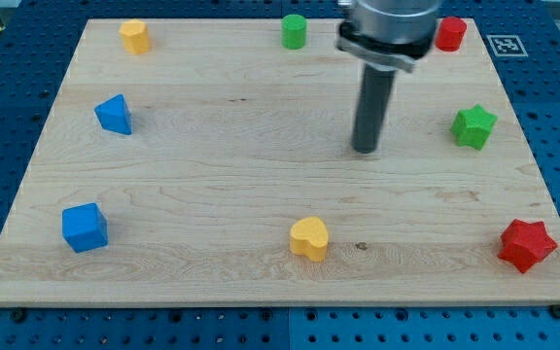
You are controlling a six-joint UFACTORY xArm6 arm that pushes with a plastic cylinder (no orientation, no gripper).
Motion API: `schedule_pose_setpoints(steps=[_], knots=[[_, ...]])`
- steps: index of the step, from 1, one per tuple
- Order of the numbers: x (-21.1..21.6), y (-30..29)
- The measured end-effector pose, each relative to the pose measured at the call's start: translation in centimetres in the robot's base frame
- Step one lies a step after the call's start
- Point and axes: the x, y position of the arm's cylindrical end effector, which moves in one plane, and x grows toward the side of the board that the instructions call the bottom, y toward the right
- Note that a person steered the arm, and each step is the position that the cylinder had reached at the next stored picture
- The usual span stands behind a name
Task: Move to the right of the red star
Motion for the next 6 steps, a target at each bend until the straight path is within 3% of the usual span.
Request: schedule_pose_setpoints(steps=[3,4,5,6], knots=[[5.1,17.4],[9.8,22.1],[15.3,22.0],[15.3,22.0]])
